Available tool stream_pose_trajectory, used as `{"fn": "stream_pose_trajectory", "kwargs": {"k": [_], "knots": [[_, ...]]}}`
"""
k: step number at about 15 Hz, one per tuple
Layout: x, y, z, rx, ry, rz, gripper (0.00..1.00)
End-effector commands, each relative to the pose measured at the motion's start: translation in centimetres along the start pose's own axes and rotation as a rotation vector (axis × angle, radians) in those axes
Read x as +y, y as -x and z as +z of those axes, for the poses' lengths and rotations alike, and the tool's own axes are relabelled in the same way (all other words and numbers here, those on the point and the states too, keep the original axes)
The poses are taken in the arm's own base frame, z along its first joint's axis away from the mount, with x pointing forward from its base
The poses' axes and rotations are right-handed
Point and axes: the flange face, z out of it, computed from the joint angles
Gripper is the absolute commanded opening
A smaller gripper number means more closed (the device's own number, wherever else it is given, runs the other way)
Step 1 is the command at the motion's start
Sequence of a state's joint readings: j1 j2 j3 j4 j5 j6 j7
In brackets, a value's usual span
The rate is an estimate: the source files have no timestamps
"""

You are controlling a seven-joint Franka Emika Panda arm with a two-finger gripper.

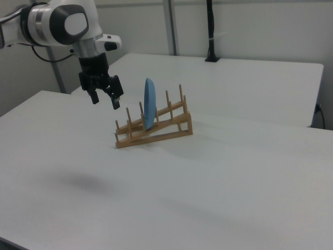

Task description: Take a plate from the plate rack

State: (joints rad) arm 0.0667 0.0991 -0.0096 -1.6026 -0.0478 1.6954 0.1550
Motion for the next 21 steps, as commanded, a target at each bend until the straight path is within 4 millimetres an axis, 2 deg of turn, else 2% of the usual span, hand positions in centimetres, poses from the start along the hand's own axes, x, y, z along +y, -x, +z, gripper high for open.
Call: {"fn": "stream_pose_trajectory", "kwargs": {"k": [1,16,21], "knots": [[-0.1,0.6,-0.1,-0.015,-0.01,0.009,1.0],[-0.1,0.3,-0.2,-0.001,-0.008,0.006,1.0],[-0.6,-2.9,-1.8,0.253,-0.004,-0.101,1.0]]}}
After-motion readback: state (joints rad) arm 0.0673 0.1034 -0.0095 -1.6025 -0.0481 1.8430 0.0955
